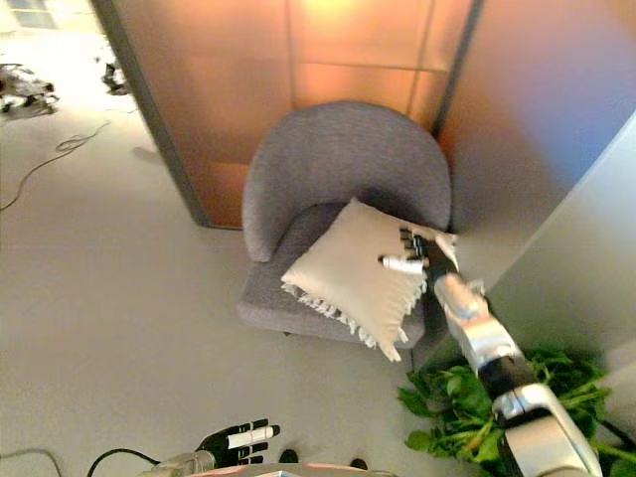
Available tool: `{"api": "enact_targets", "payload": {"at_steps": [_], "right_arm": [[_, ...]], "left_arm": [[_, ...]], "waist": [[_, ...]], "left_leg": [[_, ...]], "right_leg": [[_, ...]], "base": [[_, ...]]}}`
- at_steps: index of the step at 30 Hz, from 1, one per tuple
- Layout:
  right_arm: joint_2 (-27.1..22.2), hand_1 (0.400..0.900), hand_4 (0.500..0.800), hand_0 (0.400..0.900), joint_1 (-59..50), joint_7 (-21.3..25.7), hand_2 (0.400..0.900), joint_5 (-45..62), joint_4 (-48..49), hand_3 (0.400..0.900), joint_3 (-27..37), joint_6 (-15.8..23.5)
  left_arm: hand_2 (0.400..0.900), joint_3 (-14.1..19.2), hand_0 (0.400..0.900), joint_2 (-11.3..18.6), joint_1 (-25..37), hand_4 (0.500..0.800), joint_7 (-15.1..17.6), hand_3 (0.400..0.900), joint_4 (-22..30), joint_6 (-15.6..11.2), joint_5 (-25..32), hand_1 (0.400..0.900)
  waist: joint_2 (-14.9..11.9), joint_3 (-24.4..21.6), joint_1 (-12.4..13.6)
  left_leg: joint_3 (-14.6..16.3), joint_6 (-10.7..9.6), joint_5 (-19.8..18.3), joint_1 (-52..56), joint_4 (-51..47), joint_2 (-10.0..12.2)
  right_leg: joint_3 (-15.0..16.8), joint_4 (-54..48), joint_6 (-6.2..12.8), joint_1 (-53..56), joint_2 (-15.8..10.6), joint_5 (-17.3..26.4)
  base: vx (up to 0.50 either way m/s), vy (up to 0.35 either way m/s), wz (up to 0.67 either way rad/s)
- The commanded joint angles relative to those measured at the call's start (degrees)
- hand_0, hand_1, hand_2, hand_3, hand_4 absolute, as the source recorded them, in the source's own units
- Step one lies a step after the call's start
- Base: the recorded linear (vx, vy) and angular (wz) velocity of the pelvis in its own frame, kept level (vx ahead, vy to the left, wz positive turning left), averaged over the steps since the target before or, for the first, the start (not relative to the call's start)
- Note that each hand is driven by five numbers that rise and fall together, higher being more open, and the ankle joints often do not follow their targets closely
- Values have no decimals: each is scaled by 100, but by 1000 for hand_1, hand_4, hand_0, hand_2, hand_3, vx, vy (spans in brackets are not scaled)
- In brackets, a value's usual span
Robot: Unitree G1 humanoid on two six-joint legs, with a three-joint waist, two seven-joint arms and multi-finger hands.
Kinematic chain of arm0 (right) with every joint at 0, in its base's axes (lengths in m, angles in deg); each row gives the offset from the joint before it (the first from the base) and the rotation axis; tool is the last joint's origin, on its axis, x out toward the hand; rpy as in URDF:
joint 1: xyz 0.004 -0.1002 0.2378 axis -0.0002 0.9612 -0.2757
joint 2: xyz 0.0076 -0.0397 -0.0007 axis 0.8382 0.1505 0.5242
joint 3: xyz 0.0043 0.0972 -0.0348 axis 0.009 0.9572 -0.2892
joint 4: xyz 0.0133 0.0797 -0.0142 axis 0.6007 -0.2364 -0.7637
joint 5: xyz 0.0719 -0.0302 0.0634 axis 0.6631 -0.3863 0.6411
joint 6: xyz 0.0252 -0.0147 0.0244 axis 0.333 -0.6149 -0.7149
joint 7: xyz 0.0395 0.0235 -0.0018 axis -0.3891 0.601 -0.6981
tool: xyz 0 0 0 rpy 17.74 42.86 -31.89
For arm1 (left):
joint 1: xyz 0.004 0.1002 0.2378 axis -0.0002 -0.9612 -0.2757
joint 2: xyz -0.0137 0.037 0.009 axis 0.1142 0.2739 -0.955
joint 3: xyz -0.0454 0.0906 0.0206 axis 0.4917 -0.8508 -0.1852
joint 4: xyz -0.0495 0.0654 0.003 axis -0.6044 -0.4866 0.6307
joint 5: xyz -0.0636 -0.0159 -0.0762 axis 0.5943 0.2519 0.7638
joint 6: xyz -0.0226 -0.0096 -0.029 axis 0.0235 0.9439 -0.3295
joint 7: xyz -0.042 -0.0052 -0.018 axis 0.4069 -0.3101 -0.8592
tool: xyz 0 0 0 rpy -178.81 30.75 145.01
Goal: Pick up the pillow and put it on the sofa.
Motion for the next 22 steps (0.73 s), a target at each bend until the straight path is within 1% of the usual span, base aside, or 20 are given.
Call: {"api": "enact_targets", "payload": {"at_steps": [1, 6, 7, 8, 10, 13, 16, 19, 22], "right_arm": [[268, 900, 800, 900, -1, -68, 900, 451, -15, 900, 399, 890], [884, 900, 800, 900, 593, 57, 900, 722, -1063, 900, 419, 955], [922, 900, 800, 900, 615, 69, 900, 741, -1142, 900, 417, 935], [1108, 900, 800, 900, 693, 74, 900, 683, -1550, 900, 390, 908], [1264, 900, 800, 900, 727, 6, 900, 822, -2070, 900, 374, 873], [1402, 900, 800, 900, 778, -129, 900, 783, -2896, 900, 386, 848], [1489, 900, 800, 900, 803, -243, 900, 426, -3637, 900, 337, 776], [1593, 900, 800, 900, 870, -219, 900, 336, -4075, 900, 362, 717], [1675, 900, 800, 900, 939, -162, 900, 305, -4312, 900, 417, 784]], "left_arm": [[900, -81, 900, -210, 313, 800, 17, 900, -173, -351, 267, 900], [900, -36, 900, -321, 179, 800, -28, 900, -296, -520, 214, 900], [900, -31, 900, -326, 172, 800, -42, 900, -315, -538, 201, 900], [900, -15, 900, -349, 177, 800, -81, 900, -402, -599, 172, 900], [900, -1, 900, -362, 215, 800, -127, 900, -511, -664, 132, 900], [900, 45, 900, -338, 291, 800, -227, 900, -669, -733, 84, 900], [900, 73, 900, -337, 385, 800, -281, 900, -772, -715, -16, 900], [900, 101, 900, -355, 443, 800, -291, 900, -863, -716, -133, 900], [900, 134, 900, -367, 447, 800, -299, 900, -930, -781, -188, 900]], "waist": [[-100, -120, -98], [-45, -139, -190], [-41, -140, -191], [-29, -150, -196], [-15, -157, -192], [3, -162, -158], [11, -167, -102], [8, -171, -52], [9, -189, -40]], "left_leg": [[-75, -149, -524, 95, 89, 8], [80, -121, -574, 182, 69, 13], [89, -117, -575, 188, 66, 13], [106, -110, -577, 192, 66, 10], [125, -100, -579, 198, 58, 9], [124, -86, -580, 202, 55, 2], [94, -63, -572, 185, 65, -17], [26, -51, -570, 201, 70, -44], [-25, -35, -572, 223, 68, -64]], "right_leg": [[-20, 524, 267, 6, -107, -495], [64, 479, 271, 37, -73, -478], [70, 476, 271, 40, -71, -477], [83, 472, 271, 37, -62, -472], [95, 471, 274, 35, -58, -473], [83, 476, 284, 41, -60, -475], [51, 482, 283, 40, -65, -467], [13, 475, 285, 80, -67, -457], [17, 486, 285, 95, -56, -453]], "base": [[-22, 24, -28], [-7, 26, -20], [-12, 25, -18], [-17, 18, -16], [-22, 17, -14], [-12, 6, -5], [-10, -5, 3], [12, -21, 6], [0, 0, 0]]}}
